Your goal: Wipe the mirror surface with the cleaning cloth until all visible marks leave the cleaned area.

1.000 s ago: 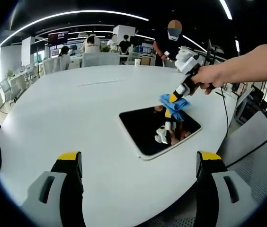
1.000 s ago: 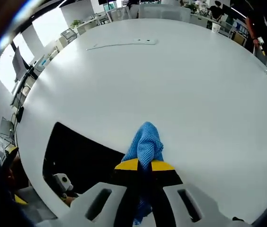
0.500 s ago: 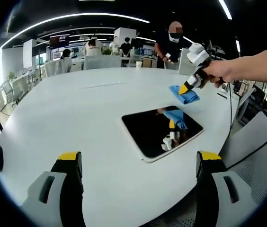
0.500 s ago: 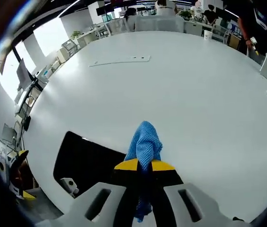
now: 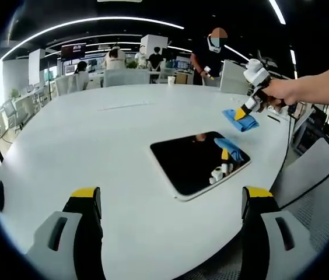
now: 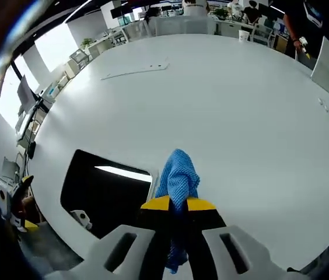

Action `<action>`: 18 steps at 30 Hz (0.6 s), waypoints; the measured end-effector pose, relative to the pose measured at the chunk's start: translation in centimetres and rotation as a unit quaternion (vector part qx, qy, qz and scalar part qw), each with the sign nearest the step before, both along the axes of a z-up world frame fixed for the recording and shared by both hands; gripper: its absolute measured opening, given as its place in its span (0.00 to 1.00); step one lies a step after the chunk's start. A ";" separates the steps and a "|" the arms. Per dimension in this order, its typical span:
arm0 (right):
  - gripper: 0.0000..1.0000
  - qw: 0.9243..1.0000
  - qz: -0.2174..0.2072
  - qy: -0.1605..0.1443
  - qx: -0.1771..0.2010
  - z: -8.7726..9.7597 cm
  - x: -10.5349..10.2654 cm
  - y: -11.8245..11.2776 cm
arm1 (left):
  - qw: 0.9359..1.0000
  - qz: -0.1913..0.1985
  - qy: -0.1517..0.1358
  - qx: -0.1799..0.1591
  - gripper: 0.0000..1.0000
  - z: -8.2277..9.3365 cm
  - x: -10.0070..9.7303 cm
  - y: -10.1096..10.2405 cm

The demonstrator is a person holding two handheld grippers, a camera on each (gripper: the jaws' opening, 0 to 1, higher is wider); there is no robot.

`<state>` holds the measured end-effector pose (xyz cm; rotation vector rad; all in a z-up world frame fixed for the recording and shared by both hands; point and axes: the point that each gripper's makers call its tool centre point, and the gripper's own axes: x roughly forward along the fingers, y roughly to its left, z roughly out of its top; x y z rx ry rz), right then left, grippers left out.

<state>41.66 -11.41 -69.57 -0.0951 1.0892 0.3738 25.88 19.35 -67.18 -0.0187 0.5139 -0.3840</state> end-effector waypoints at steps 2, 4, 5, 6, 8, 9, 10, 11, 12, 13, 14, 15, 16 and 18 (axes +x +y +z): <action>0.02 1.000 -0.002 0.005 0.001 -0.3 -0.2 -0.2 | 1.000 0.002 0.001 0.000 0.99 0.0 0.0 0.1; 0.03 1.000 -0.002 0.010 0.000 -0.7 -0.5 -0.4 | 1.000 0.001 -0.004 0.003 0.99 0.1 0.1 0.1; 0.03 1.000 -0.003 0.013 0.001 -0.9 -0.6 -0.4 | 1.000 0.000 -0.005 0.002 0.99 0.2 0.1 0.0; 0.03 1.000 -0.005 0.016 0.004 -1.1 -0.8 -0.4 | 1.000 -0.001 -0.004 0.001 0.99 0.2 0.1 -0.1; 0.03 1.000 -0.001 0.020 0.003 -1.7 -1.2 -0.2 | 1.000 0.001 -0.003 0.002 0.99 0.2 0.0 0.0; 0.03 1.000 -0.001 0.022 0.002 -2.0 -1.3 -0.2 | 1.000 0.002 -0.004 0.002 0.99 0.2 0.0 0.0; 0.03 1.000 -0.003 0.026 0.001 -2.6 -1.4 -0.2 | 1.000 0.002 -0.003 0.000 0.99 0.2 0.0 0.0; 0.03 1.000 -0.004 0.028 0.001 -2.9 -1.5 -0.2 | 1.000 0.002 -0.002 0.001 0.99 0.2 0.0 0.0; 0.03 1.000 -0.007 0.030 0.001 -3.3 -1.6 -0.3 | 1.000 0.003 -0.002 0.001 0.99 0.2 0.0 0.1; 0.03 0.999 -0.010 0.034 0.000 -3.7 -1.8 -0.3 | 1.000 0.003 -0.002 0.002 0.99 0.1 0.0 0.1; 0.03 0.999 -0.009 0.036 -0.001 -4.0 -1.9 -0.3 | 1.000 0.004 -0.002 0.002 0.99 0.2 0.0 0.1; 0.03 0.999 -0.009 0.039 -0.002 -4.4 -2.0 -0.3 | 1.000 0.005 -0.003 0.001 0.99 0.2 0.0 0.1; 0.03 0.999 -0.010 0.042 -0.003 -4.7 -2.1 -0.4 | 1.000 0.006 -0.003 0.000 0.99 0.2 0.0 0.2; 0.03 0.998 -0.015 0.057 -0.011 -5.7 -2.8 -0.8 | 1.000 0.007 -0.001 0.000 0.99 0.1 0.0 0.2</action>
